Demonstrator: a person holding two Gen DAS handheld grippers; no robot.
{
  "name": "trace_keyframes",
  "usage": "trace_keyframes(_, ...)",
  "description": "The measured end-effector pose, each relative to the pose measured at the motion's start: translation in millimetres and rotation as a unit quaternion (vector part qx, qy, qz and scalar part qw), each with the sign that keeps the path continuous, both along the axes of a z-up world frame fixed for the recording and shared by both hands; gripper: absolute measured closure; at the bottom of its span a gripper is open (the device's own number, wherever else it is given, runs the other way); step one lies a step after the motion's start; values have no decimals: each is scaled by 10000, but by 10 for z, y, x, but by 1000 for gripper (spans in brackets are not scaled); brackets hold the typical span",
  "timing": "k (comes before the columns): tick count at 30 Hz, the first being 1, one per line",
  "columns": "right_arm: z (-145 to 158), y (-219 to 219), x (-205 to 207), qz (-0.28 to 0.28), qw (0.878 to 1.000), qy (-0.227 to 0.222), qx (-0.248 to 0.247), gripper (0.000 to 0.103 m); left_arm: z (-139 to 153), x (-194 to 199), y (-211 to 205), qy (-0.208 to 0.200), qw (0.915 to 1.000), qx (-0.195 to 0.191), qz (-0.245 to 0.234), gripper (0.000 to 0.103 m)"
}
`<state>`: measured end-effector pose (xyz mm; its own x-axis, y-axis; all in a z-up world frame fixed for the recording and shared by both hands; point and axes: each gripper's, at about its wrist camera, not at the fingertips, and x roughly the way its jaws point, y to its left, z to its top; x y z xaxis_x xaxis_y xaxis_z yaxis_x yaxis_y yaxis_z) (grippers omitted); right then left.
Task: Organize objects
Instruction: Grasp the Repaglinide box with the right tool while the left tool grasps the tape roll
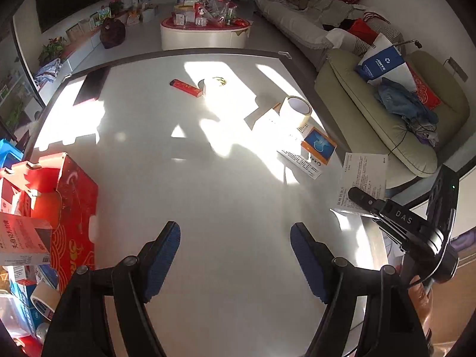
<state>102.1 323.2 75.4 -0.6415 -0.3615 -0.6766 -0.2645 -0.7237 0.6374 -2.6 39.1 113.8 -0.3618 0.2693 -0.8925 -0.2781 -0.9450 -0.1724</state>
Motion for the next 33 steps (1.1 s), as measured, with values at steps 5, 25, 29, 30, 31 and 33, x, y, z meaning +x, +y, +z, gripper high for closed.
trace_keyframes(5, 180, 156, 409, 2, 9984, 465, -319, 89, -348, -455, 527, -938, 9936, 423, 466, 23)
trace_keyframes(25, 123, 543, 1039, -62, 9891, 931, -1136, 87, -575, -1490, 1723, 314, 9920, -1195, -250, 23)
trace_keyframes(29, 87, 542, 992, -87, 9886, 903, -1204, 87, -553, -1469, 1720, 348, 9939, -1010, -273, 50)
trace_keyframes(30, 81, 536, 979, -81, 9888, 891, -1195, 87, -550, -1456, 1718, 375, 9935, -1027, -311, 50)
trace_keyframes(31, 74, 521, 957, -58, 9891, 872, -1184, 87, -546, -1437, 1711, 407, 9931, -1041, -345, 50)
trace_keyframes(33, 53, 483, 929, -1, 9890, 840, -1221, 87, -525, -1389, 1674, 471, 9930, -1027, -339, 50)
